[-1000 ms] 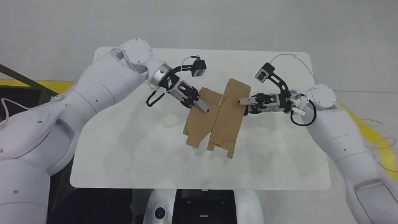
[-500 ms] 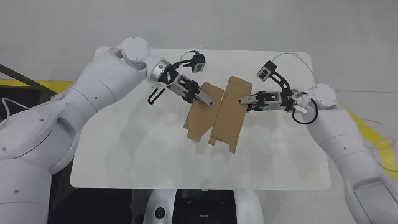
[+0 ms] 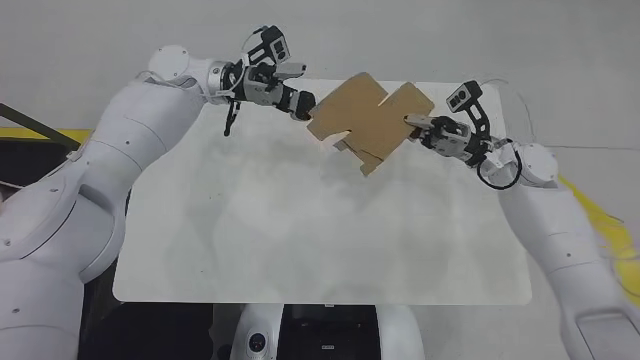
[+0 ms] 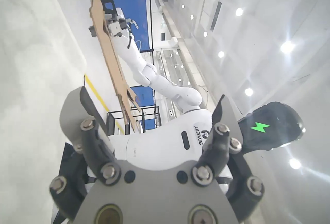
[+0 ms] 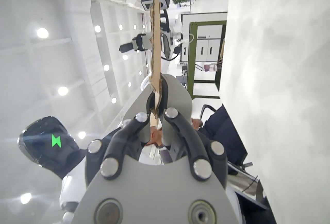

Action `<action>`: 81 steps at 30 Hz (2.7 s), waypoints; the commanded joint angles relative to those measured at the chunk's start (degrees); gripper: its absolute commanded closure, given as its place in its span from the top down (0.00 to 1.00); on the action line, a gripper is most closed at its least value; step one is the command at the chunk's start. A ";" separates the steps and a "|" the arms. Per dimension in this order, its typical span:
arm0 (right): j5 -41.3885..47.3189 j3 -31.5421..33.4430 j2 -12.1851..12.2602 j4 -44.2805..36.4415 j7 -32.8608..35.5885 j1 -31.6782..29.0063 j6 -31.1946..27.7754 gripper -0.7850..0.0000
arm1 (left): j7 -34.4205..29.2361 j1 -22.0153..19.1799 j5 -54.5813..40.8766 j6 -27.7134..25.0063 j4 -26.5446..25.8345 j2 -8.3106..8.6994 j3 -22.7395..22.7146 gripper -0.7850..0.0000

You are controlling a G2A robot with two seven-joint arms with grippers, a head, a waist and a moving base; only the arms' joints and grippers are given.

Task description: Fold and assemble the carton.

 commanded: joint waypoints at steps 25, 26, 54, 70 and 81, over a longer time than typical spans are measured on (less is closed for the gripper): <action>-13.24 7.94 1.28 -25.24 -31.43 -15.87 8.95 0.00 | 14.10 4.07 9.38 4.59 1.80 -5.89 -4.68 0.68; -13.31 7.98 1.24 -25.27 -31.47 -15.97 8.89 0.00 | 14.27 4.08 9.84 4.73 1.99 -6.12 -4.78 0.49; -14.13 10.56 0.33 -24.63 -30.97 -17.14 7.12 1.00 | 12.21 3.25 15.66 6.80 10.02 -10.92 -10.01 0.00; -10.09 10.64 0.39 1.25 5.94 -3.82 -1.53 1.00 | -3.67 -0.14 26.79 2.90 9.28 -9.24 -12.53 0.00; -16.58 4.52 -0.06 3.71 18.57 0.74 -10.31 1.00 | -3.67 3.30 26.35 2.90 1.12 -6.07 -12.18 0.00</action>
